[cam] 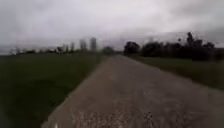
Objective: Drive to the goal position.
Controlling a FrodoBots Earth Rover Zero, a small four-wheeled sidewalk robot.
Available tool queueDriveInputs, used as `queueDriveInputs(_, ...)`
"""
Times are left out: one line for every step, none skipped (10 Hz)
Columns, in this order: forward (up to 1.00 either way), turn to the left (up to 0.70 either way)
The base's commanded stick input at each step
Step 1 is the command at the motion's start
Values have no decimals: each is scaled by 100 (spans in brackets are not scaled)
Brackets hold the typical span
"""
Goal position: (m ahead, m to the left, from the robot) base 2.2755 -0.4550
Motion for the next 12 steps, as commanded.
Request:
queueDriveInputs(85, 0)
queueDriveInputs(85, 0)
queueDriveInputs(85, 0)
queueDriveInputs(85, 0)
queueDriveInputs(85, 0)
queueDriveInputs(85, 0)
queueDriveInputs(85, 0)
queueDriveInputs(85, 0)
queueDriveInputs(85, 0)
queueDriveInputs(85, 0)
queueDriveInputs(85, -2)
queueDriveInputs(85, -16)
